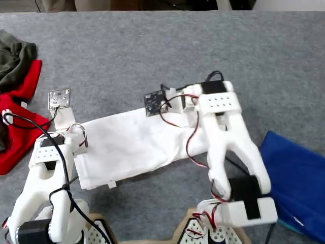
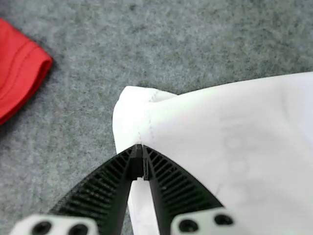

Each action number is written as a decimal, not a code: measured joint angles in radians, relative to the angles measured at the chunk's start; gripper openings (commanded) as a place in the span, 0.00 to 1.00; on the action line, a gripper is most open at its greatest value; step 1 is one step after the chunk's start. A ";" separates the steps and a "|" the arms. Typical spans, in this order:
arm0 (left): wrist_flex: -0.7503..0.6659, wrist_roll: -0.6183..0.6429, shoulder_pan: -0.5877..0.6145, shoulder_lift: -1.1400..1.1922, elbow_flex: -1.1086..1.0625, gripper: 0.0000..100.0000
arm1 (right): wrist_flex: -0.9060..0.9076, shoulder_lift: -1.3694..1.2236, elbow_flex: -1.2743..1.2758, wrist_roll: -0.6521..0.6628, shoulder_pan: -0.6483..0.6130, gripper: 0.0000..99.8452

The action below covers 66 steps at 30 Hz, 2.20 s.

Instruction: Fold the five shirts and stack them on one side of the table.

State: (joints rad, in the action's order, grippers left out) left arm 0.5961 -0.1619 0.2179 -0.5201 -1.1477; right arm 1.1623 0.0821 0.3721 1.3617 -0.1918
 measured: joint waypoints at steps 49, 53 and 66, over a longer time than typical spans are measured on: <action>0.000 0.000 -0.003 0.003 0.000 0.02 | 0.299 0.203 -0.149 -0.430 -0.170 0.01; 0.031 0.049 0.048 0.003 0.034 0.02 | 0.328 0.222 -0.176 -0.489 -0.043 0.01; 0.686 0.066 0.081 0.003 0.390 0.21 | 0.269 0.222 -0.055 -0.591 0.209 0.01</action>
State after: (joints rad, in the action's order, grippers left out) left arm 1.2820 -0.0959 0.2992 -0.5171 -0.7580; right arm 1.4308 0.3046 0.3168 0.7710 0.0169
